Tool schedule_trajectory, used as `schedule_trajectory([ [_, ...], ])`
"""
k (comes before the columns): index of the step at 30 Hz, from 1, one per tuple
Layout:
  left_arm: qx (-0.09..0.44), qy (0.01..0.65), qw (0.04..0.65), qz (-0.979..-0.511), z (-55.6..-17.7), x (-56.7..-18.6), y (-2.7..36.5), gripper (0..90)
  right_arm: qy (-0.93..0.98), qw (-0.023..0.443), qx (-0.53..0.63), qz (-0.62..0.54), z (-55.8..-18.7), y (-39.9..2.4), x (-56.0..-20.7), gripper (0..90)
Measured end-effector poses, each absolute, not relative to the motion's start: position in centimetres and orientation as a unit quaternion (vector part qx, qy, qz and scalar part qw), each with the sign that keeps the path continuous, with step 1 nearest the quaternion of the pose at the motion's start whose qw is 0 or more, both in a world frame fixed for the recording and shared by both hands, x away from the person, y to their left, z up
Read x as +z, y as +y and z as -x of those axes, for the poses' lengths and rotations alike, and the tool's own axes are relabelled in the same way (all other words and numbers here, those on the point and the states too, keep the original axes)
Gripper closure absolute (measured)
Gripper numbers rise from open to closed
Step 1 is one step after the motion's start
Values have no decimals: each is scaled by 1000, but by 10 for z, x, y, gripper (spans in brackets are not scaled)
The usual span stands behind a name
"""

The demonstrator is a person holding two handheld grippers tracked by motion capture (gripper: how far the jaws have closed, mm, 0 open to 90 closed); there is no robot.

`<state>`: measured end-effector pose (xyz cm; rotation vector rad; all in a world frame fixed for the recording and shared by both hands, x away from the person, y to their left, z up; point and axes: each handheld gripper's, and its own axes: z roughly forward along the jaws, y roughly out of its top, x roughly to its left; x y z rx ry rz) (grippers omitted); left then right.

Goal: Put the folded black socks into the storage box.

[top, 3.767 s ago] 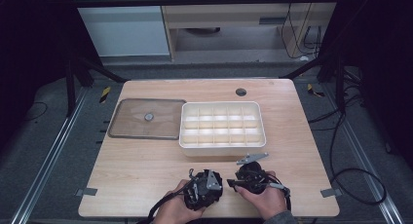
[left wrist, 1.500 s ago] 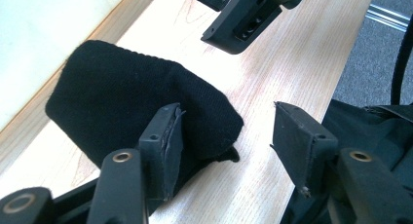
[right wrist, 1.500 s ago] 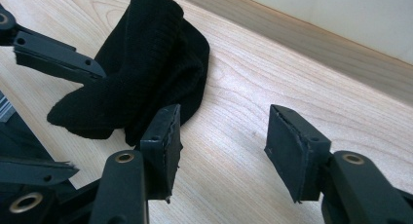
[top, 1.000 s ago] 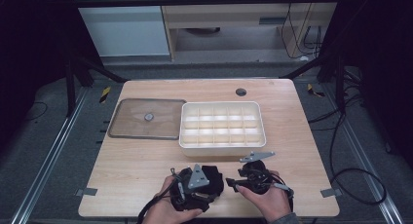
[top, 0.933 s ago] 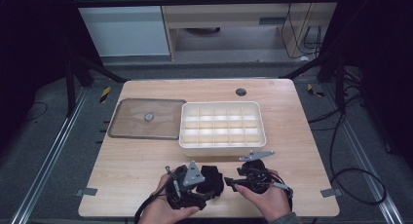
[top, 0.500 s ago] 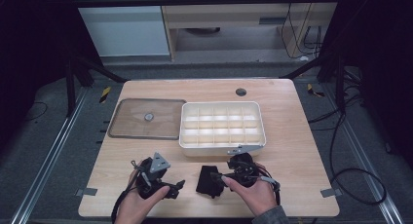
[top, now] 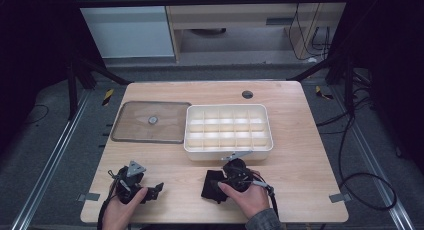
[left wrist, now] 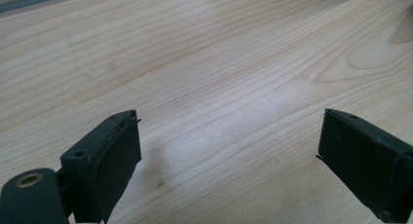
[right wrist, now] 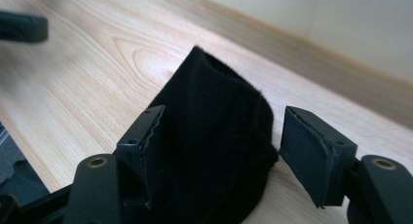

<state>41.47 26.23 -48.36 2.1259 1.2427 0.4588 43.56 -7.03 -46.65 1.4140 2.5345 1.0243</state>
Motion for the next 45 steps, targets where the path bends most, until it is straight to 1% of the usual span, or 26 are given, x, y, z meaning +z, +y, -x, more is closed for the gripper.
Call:
schedule_trajectory([
  [8, 175, 474, 305, -807, -412, -488, 269, 91, 826, 25, 311, -469, -437, -66, -477, 346],
  [20, 172, 473, 302, -810, -411, -489, 269, 108, 830, 14, 297, -473, -439, -59, -478, 385],
  [28, 170, 471, 298, -813, -412, -490, 268, 133, 832, -6, 284, -476, -441, -56, -475, 482],
  [34, 169, 475, 299, -810, -413, -491, 271, 130, 833, -31, 288, -472, -444, -57, -475, 568],
  [37, 171, 475, 298, -810, -414, -491, 272, 127, 835, -36, 294, -464, -445, -58, -476, 606],
  [42, 176, 480, 295, -807, -415, -492, 277, 119, 836, -39, 304, -456, -444, -61, -473, 637],
  [45, 178, 483, 295, -805, -416, -492, 280, 116, 835, -29, 314, -450, -440, -68, -465, 637],
])
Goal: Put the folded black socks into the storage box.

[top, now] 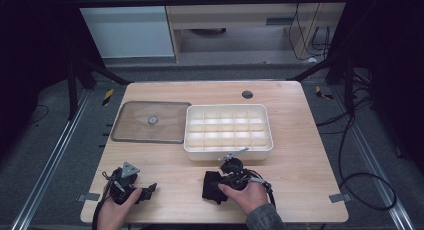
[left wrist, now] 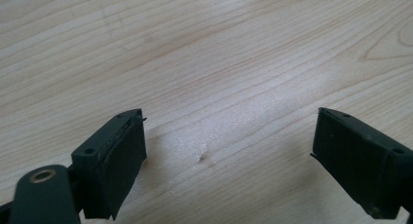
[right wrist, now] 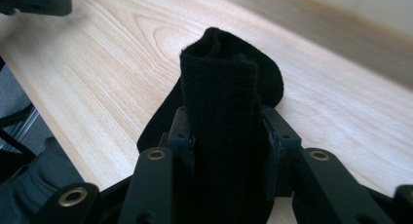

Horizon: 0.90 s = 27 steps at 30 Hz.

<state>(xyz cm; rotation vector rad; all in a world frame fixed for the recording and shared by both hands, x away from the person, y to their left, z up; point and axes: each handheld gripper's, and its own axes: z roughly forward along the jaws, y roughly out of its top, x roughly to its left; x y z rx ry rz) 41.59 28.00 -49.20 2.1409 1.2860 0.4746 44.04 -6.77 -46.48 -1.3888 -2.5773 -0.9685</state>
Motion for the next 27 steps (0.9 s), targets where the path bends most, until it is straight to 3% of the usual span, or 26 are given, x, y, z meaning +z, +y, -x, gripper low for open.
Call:
schedule_trajectory([
  [12, 199, 483, 287, -803, -428, -498, 283, 73, -831, -61, -327, 445, -441, -119, -400, 635],
  [21, 197, 496, 308, -788, -434, -500, 286, 59, -830, -134, -300, 451, -457, -149, -368, 634],
  [27, 205, 486, 298, -795, -438, -502, 288, 51, -829, -159, -284, 455, -471, -160, -351, 634],
])
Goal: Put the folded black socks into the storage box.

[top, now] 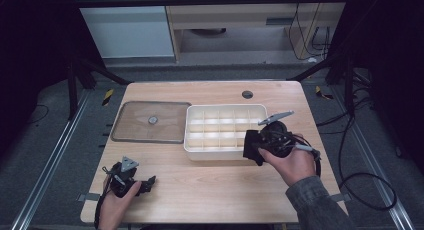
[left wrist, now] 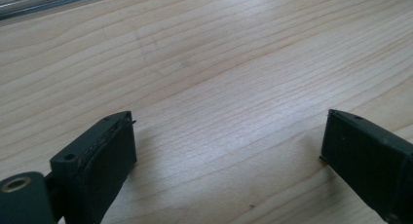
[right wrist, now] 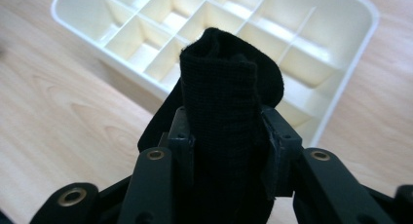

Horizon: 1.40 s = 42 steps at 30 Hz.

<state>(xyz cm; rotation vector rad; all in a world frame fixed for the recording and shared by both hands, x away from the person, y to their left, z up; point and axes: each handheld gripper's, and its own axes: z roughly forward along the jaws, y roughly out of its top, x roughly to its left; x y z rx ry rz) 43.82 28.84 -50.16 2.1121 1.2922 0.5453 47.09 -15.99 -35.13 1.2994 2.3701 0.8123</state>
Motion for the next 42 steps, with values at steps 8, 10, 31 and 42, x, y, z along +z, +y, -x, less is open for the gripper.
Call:
schedule_trajectory([
  [8, 210, 497, 304, -785, -440, -500, 296, 43, 828, 184, 272, -455, -480, -174, -331, 634],
  [10, 212, 495, 305, -785, -441, -499, 295, 43, 827, 186, 271, -456, -481, -176, -327, 633],
  [31, 217, 499, 312, -779, -438, -499, 301, 39, 820, 216, 246, -469, -510, -195, -322, 631],
  [42, 222, 495, 308, -781, -440, -502, 301, 39, 815, 224, 238, -478, -535, -197, -333, 627],
])
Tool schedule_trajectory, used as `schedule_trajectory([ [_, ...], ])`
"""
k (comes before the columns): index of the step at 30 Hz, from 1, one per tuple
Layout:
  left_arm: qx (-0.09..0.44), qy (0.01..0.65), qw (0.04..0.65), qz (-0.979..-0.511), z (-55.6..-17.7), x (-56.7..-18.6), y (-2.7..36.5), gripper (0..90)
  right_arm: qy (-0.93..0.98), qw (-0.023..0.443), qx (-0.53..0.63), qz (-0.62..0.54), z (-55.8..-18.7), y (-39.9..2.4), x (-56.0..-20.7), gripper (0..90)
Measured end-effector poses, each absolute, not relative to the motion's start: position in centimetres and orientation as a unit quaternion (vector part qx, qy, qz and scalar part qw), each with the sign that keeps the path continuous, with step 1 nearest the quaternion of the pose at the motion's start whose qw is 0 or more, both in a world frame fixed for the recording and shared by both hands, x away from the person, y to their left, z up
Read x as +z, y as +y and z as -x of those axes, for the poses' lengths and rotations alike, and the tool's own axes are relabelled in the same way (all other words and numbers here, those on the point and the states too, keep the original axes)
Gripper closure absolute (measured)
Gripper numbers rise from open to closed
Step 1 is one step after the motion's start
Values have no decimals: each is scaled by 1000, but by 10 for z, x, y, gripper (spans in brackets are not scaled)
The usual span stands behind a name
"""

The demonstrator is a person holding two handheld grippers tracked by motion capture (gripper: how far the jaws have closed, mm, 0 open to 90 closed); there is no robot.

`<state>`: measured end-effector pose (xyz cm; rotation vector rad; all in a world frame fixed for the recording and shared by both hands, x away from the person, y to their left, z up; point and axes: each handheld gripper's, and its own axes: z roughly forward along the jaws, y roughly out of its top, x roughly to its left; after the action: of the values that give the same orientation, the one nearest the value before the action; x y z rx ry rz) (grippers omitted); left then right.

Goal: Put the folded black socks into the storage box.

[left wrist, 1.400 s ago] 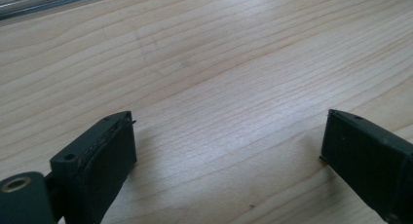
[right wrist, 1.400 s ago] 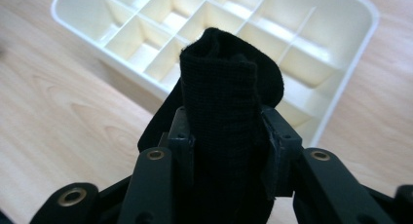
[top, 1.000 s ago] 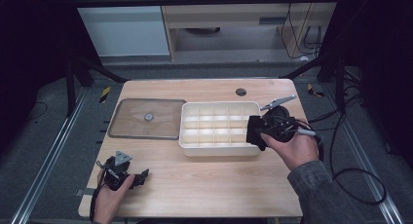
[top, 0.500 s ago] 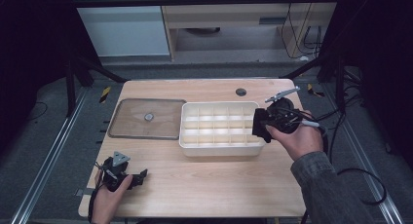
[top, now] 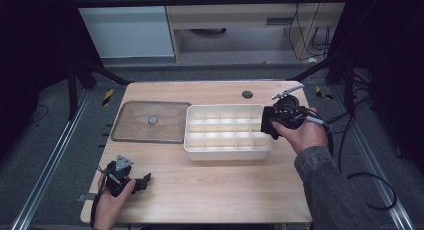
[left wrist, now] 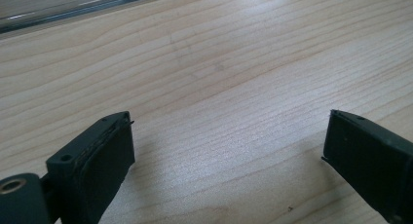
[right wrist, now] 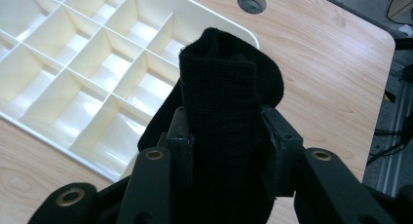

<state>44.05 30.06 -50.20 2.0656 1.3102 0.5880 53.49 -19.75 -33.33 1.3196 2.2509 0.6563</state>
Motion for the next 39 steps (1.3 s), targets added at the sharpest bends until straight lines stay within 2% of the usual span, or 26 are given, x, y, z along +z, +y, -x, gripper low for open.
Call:
schedule_trajectory([
  [10, 224, 501, 304, -779, -441, -505, 301, 31, 817, 224, 233, -477, -542, -190, -345, 626],
  [31, 222, 503, 317, -773, -441, -508, 303, 8, 826, 217, 229, -466, -538, -174, -347, 625],
  [39, 222, 506, 316, -771, -440, -509, 302, 5, 827, 210, 225, -470, -538, -173, -361, 625],
])
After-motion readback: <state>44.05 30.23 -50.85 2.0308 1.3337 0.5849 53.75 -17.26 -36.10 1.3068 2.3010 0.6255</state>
